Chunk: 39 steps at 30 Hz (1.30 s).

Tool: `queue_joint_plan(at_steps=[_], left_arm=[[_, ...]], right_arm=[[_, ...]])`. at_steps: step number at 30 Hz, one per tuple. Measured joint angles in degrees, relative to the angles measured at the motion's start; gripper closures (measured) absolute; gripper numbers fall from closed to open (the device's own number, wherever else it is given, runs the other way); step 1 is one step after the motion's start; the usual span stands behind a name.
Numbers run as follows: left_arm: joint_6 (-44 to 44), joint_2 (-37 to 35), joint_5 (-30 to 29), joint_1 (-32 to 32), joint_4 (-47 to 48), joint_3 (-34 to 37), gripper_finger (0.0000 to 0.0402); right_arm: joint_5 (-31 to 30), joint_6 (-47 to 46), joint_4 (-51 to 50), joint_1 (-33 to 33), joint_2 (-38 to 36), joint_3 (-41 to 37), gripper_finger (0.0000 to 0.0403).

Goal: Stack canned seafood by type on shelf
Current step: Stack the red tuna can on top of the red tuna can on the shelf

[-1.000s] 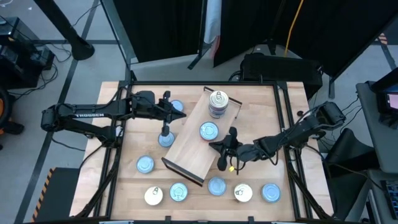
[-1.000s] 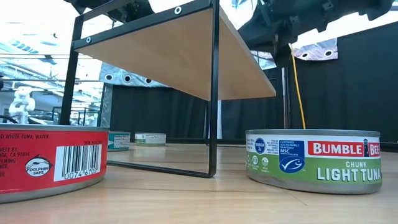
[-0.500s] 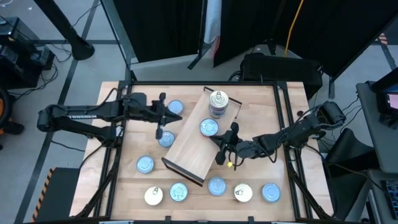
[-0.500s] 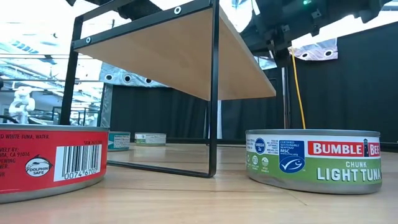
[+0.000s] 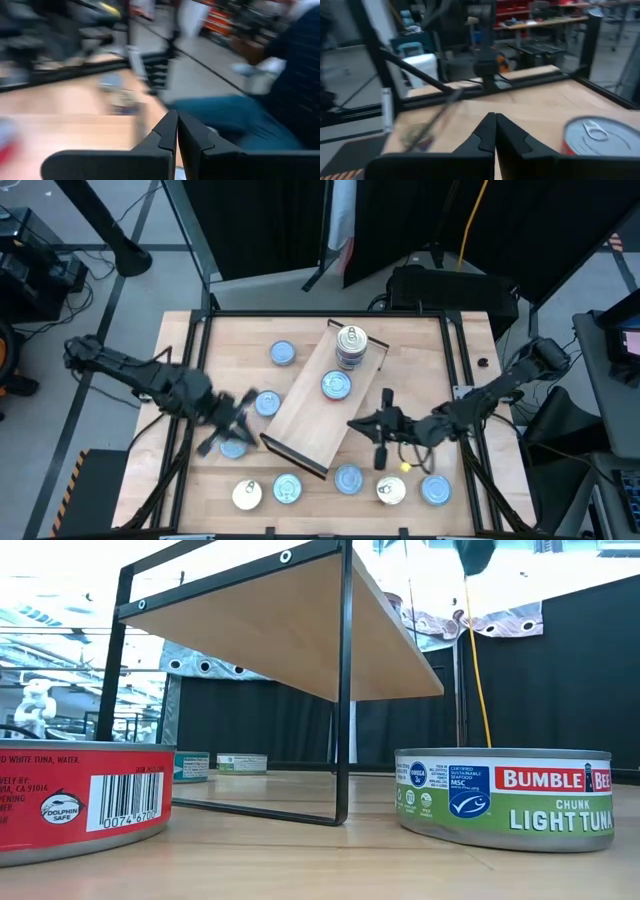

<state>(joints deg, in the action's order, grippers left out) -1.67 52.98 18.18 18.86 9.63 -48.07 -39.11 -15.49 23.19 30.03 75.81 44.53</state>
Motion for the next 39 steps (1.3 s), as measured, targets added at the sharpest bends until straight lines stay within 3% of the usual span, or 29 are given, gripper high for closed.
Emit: queue_joint_plan(at_steps=[3,8,14,23,28,33,39], left_arm=[[-2.83,1.51,-4.47,8.46,0.39,0.00,0.0387],[-7.37,7.24,-17.56,21.38,-0.13,0.00,0.0387],[-14.69,15.51,-32.88,30.38,-1.25,0.00,0.0387],[-22.13,26.26,-42.25,34.19,-2.92,-0.01,0.0387],[-25.67,30.61,-43.10,34.01,-3.29,-0.02,0.0387],[-31.98,33.23,-43.82,33.28,-3.85,-0.09,0.0387],[-33.50,36.20,-45.06,33.01,-4.62,-0.76,0.0387]], right_arm=[[-0.09,0.13,-2.40,2.34,-2.92,0.98,0.0403],[-0.20,0.15,-2.85,4.79,-4.64,1.05,0.0403],[-0.22,-0.10,-3.53,5.32,-4.69,1.05,0.0403],[-0.14,-6.14,-9.77,5.34,-4.65,1.03,0.0403],[-2.44,-8.97,-10.38,5.39,-4.66,1.03,0.0403],[-4.60,-4.55,-6.07,5.37,-4.67,1.03,0.0403],[-4.73,0.69,-1.88,5.32,-4.67,1.03,0.0403]])
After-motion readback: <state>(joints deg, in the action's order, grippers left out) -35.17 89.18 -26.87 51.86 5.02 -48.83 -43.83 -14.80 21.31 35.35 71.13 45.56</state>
